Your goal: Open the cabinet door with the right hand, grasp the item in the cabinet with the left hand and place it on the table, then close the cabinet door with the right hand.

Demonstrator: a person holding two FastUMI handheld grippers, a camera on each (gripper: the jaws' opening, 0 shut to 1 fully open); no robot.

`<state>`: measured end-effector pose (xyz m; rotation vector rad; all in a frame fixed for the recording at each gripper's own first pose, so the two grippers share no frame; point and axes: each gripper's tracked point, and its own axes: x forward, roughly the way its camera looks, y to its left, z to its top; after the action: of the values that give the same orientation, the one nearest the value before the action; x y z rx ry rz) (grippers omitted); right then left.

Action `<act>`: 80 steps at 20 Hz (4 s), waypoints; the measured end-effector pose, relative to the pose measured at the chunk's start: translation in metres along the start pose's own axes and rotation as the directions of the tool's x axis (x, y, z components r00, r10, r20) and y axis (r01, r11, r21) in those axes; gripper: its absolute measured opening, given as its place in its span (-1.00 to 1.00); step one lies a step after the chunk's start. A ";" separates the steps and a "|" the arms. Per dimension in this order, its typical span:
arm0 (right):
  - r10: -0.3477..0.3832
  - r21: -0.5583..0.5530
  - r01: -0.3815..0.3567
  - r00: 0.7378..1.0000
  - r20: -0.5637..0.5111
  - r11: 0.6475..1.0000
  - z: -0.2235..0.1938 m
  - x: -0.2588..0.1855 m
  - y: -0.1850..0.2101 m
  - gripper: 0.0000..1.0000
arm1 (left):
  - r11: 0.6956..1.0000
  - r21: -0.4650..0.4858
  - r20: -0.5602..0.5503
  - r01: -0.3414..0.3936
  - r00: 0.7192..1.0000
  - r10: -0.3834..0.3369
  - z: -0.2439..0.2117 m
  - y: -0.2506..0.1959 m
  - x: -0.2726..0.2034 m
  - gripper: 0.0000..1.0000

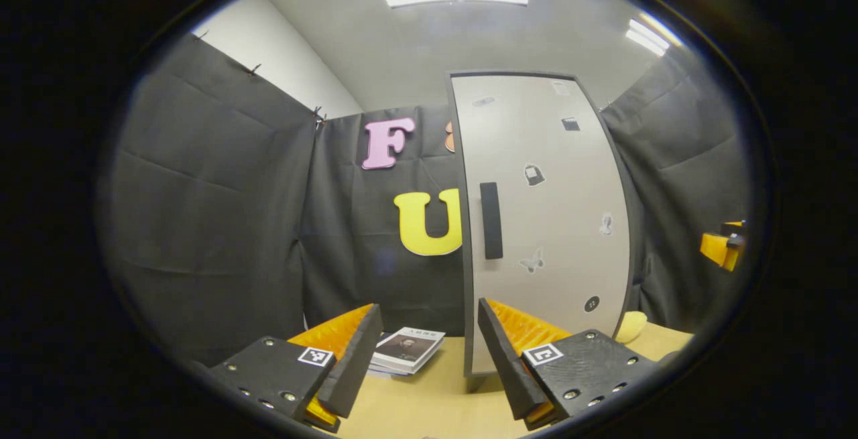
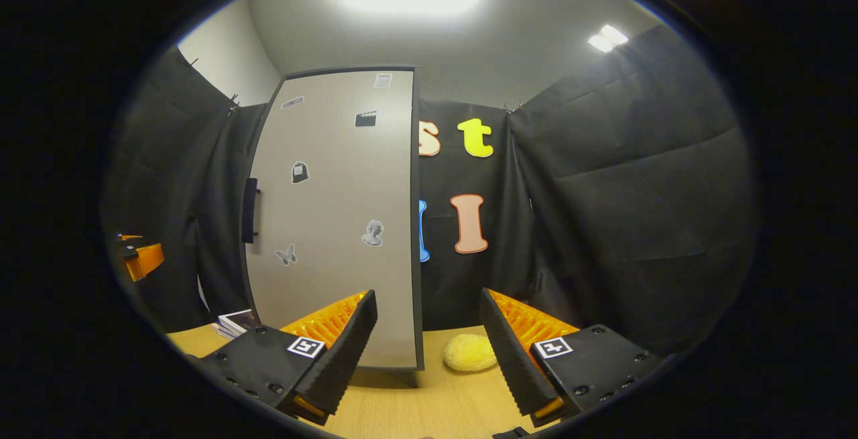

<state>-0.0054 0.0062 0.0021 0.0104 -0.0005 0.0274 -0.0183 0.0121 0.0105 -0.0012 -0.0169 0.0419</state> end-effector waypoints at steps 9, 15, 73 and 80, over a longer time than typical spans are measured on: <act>0.029 0.012 -0.029 1.000 0.007 1.000 0.008 0.000 0.016 0.95 | 1.000 0.002 -0.004 -0.021 1.000 0.021 0.000 0.013 -0.011 0.73; 0.097 0.051 -0.098 0.995 0.020 0.994 0.033 0.023 0.057 0.93 | 0.998 0.019 -0.011 -0.055 0.998 0.055 -0.003 0.041 -0.022 0.74; 0.360 0.089 -0.349 0.911 -0.202 0.933 0.042 0.181 0.363 -0.72 | 0.948 0.031 -0.113 -0.316 0.942 0.317 -0.087 0.282 -0.061 0.73; 0.447 0.116 -0.433 0.874 -0.188 0.894 0.048 0.159 0.358 -0.72 | 0.969 0.019 -0.096 -0.248 0.964 0.248 -0.077 0.244 -0.046 0.74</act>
<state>0.1440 0.3680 0.0543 0.0783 0.2111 0.4882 -0.0730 0.2544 -0.0677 0.0016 0.0812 0.2928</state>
